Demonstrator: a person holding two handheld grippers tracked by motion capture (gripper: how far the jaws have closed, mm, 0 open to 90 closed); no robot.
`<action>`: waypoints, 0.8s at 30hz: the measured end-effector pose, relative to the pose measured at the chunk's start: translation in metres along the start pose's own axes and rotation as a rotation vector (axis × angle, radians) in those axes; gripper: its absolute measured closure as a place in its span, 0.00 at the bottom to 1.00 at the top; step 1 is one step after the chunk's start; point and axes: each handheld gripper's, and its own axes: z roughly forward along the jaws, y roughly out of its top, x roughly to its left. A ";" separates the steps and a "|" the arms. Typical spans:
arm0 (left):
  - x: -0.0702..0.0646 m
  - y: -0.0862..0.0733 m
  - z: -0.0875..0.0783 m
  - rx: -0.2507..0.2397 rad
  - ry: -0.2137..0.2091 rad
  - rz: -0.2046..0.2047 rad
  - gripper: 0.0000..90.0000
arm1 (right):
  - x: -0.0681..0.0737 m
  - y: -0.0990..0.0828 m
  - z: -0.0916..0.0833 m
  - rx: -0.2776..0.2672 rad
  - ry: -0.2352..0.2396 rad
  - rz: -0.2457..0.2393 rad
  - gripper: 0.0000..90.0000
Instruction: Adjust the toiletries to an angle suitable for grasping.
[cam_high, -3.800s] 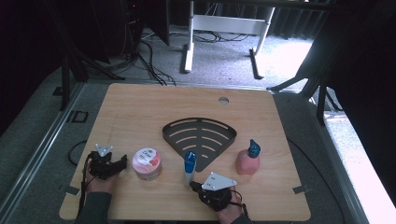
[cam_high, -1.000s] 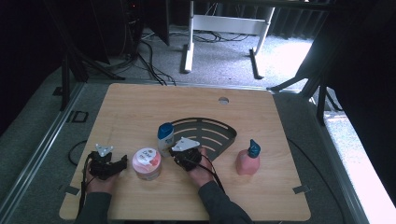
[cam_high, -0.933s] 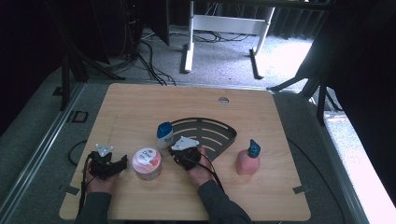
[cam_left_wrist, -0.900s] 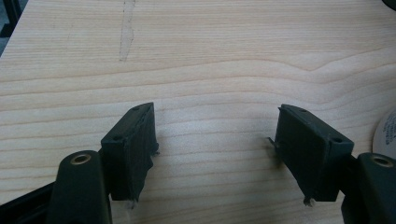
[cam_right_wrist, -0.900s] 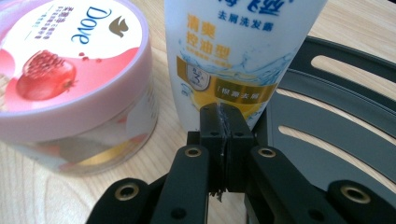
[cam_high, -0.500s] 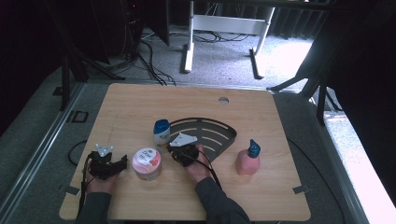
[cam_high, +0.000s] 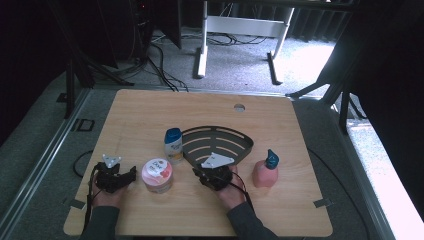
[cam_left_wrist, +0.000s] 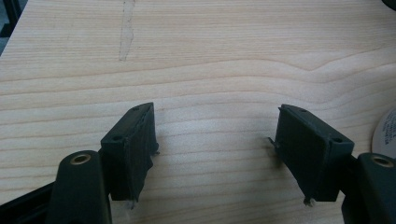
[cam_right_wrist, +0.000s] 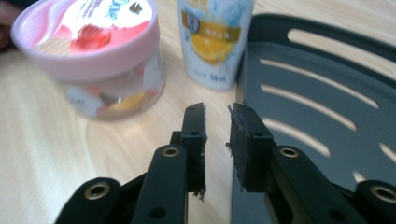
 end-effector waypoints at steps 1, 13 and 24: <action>0.000 0.000 0.000 0.000 0.000 0.000 0.33 | 0.000 -0.003 -0.006 0.004 0.002 0.009 0.82; 0.000 0.000 0.000 0.000 0.001 -0.002 0.33 | -0.009 -0.042 -0.056 0.029 -0.033 0.032 0.79; 0.000 0.000 0.000 0.000 0.002 -0.003 0.33 | -0.035 -0.081 -0.107 0.044 -0.135 0.138 0.95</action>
